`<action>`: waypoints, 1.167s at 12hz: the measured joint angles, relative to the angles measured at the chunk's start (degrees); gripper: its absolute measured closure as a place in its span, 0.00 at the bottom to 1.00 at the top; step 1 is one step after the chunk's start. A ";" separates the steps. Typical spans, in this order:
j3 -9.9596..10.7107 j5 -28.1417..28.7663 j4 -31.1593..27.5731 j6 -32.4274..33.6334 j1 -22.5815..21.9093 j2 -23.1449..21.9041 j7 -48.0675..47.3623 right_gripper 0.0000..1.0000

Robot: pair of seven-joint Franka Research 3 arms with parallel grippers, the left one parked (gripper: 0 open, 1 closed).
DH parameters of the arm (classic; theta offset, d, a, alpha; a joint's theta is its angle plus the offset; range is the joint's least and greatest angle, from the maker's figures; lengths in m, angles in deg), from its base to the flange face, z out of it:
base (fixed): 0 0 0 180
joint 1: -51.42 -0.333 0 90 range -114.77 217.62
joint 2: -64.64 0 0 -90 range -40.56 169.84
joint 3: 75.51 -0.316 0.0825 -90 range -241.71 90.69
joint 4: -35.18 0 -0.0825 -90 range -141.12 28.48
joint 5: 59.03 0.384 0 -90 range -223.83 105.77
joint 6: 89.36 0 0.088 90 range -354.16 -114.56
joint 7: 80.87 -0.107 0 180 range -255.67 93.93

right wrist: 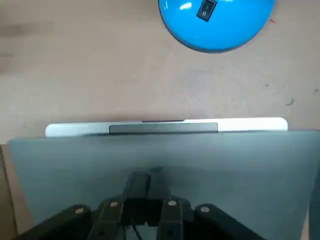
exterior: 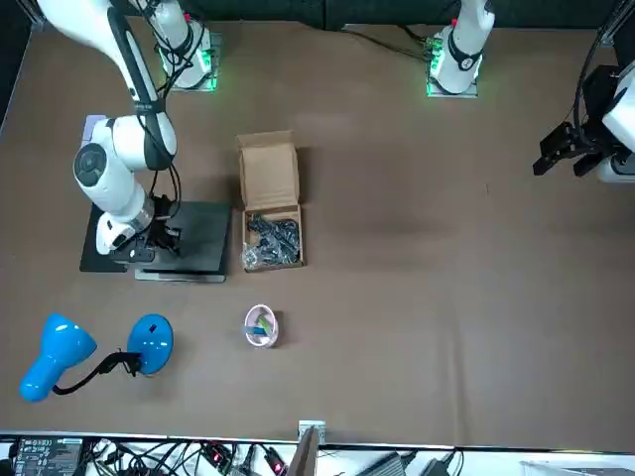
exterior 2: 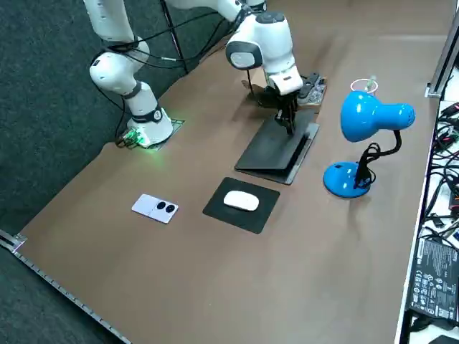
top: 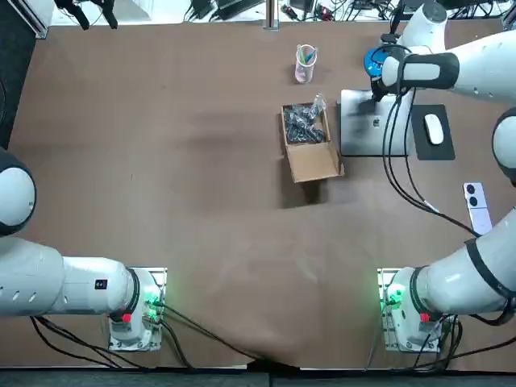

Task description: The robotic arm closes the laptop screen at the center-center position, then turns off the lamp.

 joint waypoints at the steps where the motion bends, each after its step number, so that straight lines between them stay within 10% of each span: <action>1: 0.02 0.00 0.06 -0.95 0.00 0.83 0.00 0.98; 9: 0.02 -0.06 1.40 -2.77 -0.06 3.16 0.11 0.98; 14: -0.06 -1.98 8.08 10.35 -0.67 0.68 0.12 0.98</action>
